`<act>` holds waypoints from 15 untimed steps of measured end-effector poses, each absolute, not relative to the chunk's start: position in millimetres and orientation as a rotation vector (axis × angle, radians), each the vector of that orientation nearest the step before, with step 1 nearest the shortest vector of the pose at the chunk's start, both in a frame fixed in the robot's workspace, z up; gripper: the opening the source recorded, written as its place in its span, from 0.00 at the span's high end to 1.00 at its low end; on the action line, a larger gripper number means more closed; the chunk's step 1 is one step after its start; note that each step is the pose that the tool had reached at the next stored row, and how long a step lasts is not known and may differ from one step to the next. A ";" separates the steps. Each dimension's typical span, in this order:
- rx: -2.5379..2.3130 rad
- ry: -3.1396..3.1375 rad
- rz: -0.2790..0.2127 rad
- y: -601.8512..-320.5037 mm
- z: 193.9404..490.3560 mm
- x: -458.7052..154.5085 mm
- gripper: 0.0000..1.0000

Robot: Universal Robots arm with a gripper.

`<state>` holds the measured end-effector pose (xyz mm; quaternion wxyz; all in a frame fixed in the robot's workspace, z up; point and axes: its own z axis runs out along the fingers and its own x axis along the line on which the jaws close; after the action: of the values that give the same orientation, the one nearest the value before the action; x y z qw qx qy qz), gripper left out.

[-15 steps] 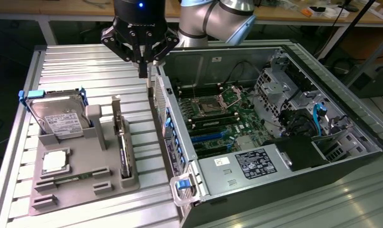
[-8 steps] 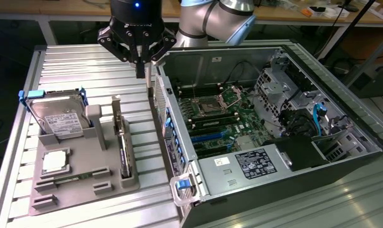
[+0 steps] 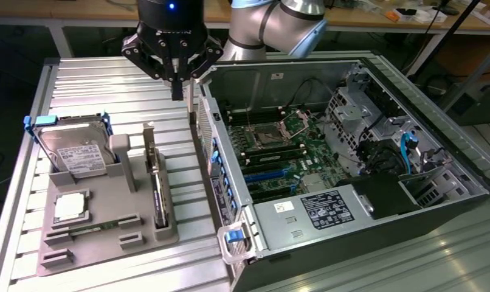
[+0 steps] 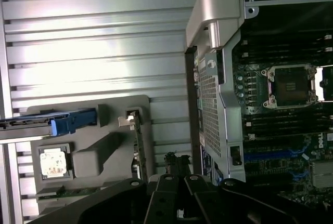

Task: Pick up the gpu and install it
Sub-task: 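Reach for the gpu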

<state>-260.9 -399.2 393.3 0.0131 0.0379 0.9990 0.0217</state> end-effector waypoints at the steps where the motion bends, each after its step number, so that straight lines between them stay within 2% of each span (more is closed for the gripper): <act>1: 0.118 3.112 0.068 -399.2 393.3 -261.4 0.89; 15: 0.118 3.113 0.068 -399.3 393.3 -269.5 0.89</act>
<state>-269.5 -399.3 393.3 0.0131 0.0379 0.9990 0.0217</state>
